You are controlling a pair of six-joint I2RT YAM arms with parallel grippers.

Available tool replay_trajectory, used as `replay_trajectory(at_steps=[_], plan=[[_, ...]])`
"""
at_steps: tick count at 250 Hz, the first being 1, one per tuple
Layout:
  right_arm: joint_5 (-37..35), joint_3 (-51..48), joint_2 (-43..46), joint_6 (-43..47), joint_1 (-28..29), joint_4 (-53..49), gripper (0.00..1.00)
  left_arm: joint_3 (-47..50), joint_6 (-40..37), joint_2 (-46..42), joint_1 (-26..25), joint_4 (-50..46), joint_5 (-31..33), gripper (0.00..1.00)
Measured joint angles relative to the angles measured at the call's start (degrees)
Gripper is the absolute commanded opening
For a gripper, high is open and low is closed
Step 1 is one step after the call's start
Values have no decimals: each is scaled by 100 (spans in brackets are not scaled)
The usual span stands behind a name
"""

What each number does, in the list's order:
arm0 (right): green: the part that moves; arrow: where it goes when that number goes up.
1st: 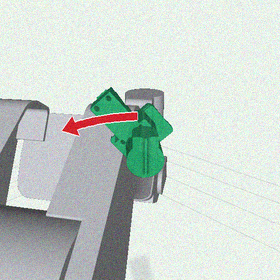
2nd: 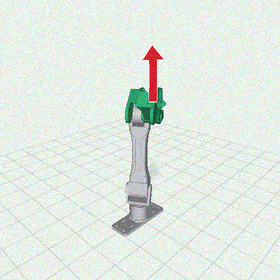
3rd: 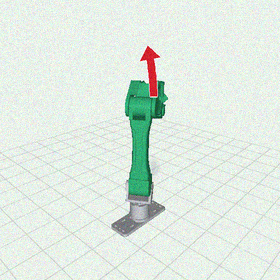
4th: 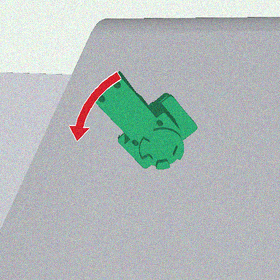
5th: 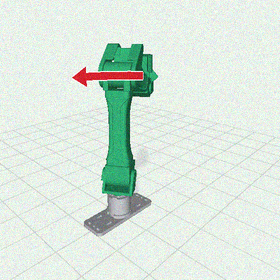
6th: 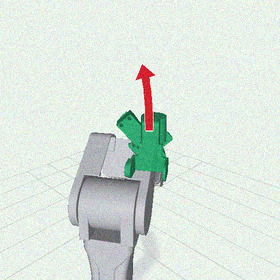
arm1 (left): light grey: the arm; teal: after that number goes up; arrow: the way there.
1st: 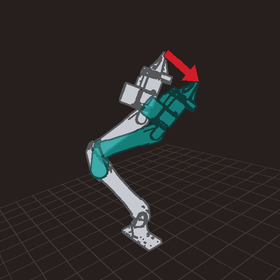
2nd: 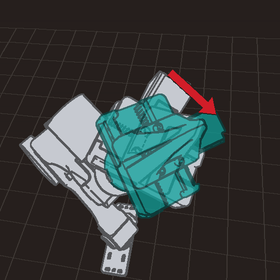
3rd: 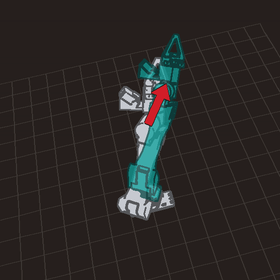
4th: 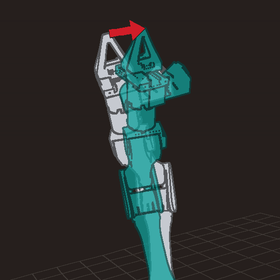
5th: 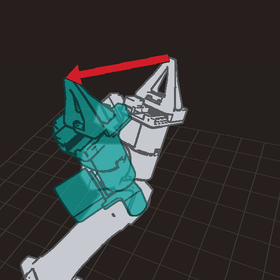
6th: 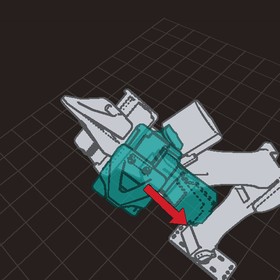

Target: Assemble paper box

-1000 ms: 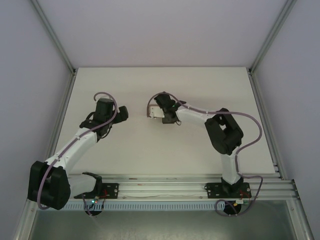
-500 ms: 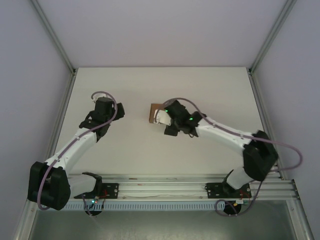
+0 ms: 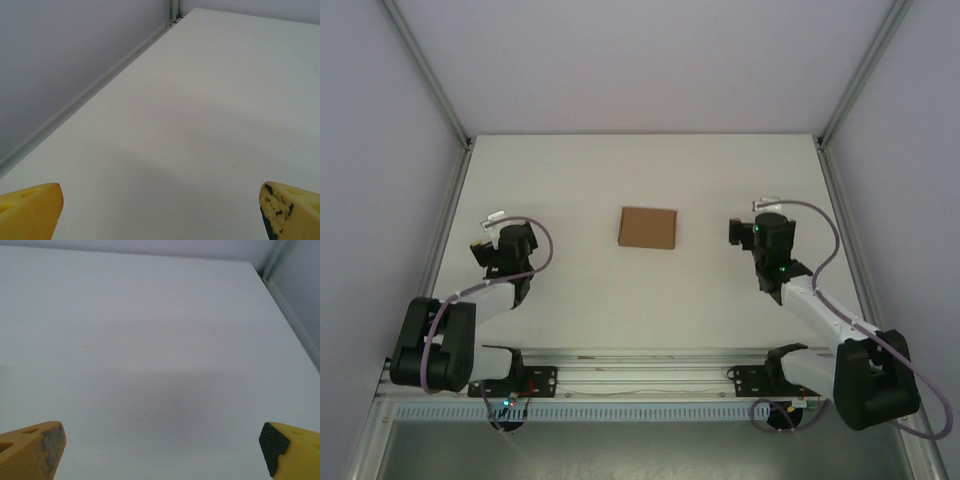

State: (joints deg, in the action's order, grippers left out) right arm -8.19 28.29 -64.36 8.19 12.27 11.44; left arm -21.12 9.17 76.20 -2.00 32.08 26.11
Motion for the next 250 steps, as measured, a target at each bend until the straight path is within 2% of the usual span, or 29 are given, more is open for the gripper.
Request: replay_trajectory(at_steps=[37,88,113,144,250], plan=[[2,-699,-632,-330,-498,1290,100,90,-249,595,28,1220,-332,100],[315,-1056,-1991,-472,-887,3390,100,66,-483,837,133,1633,-1110,100],[557,-809,-2258,-682,-1193,3270,100,332,-516,1040,249,2380,-1384,100],[734,-654,-2223,-859,-1434,3449,100,369,-546,1084,278,2450,-1484,100],[953,-649,-2223,-966,-1432,3508,100,358,-608,1082,275,2518,-1530,100]])
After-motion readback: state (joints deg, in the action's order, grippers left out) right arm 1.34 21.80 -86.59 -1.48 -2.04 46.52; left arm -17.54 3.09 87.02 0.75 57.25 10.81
